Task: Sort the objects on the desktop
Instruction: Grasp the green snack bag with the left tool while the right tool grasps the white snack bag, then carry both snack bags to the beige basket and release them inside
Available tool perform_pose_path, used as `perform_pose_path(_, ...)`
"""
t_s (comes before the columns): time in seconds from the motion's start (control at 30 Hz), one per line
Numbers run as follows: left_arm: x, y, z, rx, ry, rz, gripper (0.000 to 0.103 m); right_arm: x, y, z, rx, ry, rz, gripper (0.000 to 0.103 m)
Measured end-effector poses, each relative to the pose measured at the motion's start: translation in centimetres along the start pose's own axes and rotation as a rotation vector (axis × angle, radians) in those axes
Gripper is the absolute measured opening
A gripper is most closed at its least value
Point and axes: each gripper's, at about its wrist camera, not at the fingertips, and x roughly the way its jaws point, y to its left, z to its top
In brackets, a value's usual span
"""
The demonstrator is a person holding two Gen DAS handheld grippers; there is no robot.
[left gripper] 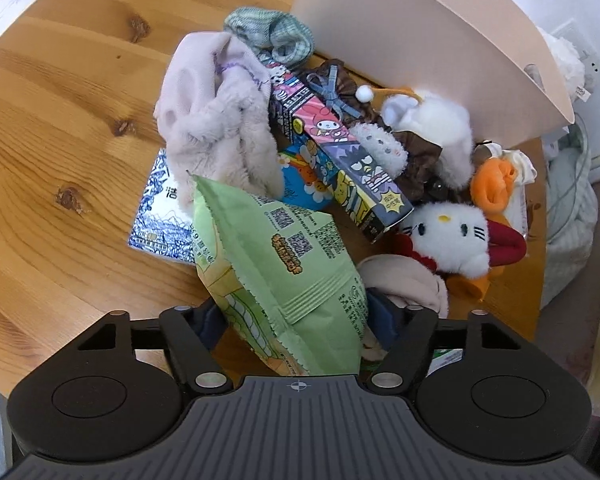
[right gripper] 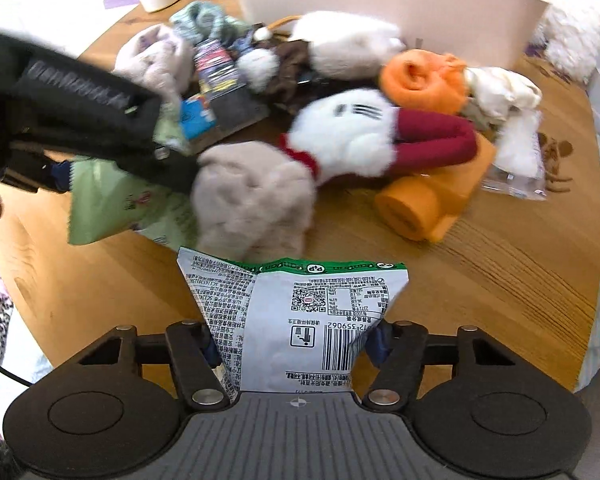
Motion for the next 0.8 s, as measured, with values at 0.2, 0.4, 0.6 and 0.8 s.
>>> perform_pose_path(0.2,-1.0,-0.8,-0.6,0.011,-0.024,0.009,0.061,-1.2,-2.6,0.1,0.027,-0.012,0.000,0.060)
perform_pose_path(0.4,-3.4,-0.9,-0.8,0.056,-0.052,-0.017,0.056,-3.4,-3.6,1.2,0.048,-0.052,-0.005,0.060)
perform_pose_path(0.6,-6.5,-1.0,1.3,0.200,-0.125,-0.017,0.054,-6.3,-2.6,3.7,0.059,-0.180,-0.042,0.060)
perform_pose_path(0.8,-9.3,-1.7,5.1,0.242,-0.216,-0.062,0.053,-9.9,-4.1,7.9,0.113,-0.318,-0.050,0.060)
